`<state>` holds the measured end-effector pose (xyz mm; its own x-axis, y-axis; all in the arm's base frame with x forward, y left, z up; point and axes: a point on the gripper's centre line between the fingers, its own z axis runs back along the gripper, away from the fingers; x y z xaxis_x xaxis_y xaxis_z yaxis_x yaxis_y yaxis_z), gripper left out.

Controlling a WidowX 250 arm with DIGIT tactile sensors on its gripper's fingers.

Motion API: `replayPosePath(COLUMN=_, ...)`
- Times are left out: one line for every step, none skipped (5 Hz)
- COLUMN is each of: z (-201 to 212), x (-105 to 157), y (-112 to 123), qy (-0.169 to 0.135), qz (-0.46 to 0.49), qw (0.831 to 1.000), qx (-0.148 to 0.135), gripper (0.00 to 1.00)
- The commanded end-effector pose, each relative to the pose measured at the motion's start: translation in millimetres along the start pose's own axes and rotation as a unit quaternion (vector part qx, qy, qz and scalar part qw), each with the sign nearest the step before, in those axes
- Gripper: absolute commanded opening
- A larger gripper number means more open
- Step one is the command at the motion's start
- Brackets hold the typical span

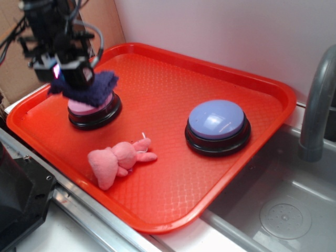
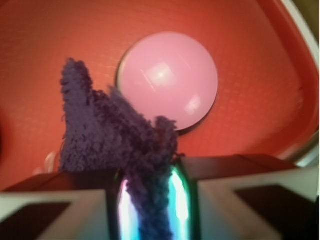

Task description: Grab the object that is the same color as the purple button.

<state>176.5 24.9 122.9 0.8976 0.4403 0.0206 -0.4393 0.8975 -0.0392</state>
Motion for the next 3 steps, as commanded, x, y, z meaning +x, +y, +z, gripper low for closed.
replayPosePath(z=65.2, x=12.0, y=-17.1, qy=-0.016, qz=-0.115, qw=0.993, qx=-0.006, gripper=0.0)
replayPosePath(z=73.4, x=9.4, y=-21.0, qy=-0.042, qz=-0.107, qw=0.993, qx=-0.016, gripper=0.0)
replayPosePath(z=66.4, x=10.8, y=-16.8, qy=-0.051, qz=-0.078, qw=0.996, qx=0.013, gripper=0.0)
